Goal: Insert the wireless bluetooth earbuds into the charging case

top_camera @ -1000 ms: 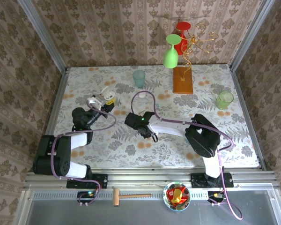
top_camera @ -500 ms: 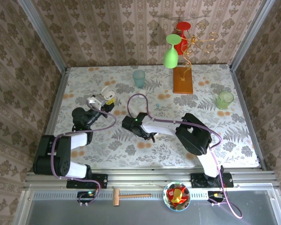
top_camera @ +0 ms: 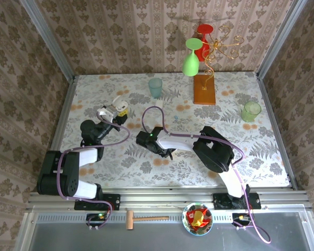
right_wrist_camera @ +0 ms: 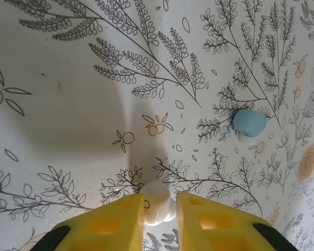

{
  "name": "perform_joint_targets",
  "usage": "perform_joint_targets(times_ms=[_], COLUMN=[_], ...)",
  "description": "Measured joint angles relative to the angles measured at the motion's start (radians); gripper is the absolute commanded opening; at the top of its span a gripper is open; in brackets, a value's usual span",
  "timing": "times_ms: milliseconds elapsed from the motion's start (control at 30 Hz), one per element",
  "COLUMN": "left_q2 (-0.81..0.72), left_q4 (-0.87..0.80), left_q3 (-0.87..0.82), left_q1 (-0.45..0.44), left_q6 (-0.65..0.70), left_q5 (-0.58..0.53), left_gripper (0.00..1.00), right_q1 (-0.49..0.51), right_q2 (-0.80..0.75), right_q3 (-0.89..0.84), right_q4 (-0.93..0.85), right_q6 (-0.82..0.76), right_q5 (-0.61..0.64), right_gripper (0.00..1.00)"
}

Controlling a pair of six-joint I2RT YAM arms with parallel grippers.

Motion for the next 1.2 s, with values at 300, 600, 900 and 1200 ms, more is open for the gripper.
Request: perform_joint_targets(times_ms=[300,600,900,1200], left_q2=[0.000,0.000,-0.001,0.018], left_q4=[0.000,0.000,0.000,0.001], left_q3=[0.000,0.000,0.000,0.008], left_q1=[0.000,0.000,0.000,-0.043], left_q6=[0.000,0.000,0.000,0.005], left_q5=[0.000,0.000,0.001,0.117], left_gripper=[0.24,0.24,0.24,0.24], right_q1=[0.000,0.000,0.000,-0.034], right_q2=[0.015,0.021,-0.005,-0.366], right_q3=[-0.005,-0.011,-0.025,-0.149], right_q4=[0.000,-0.003,0.004,0.196], right_q6=[0.000,0.001,0.000,-0.014], right_q5=[-0.003,-0.002,-0.006,-0.119], right_gripper=[0.25,0.20,0.17,0.18])
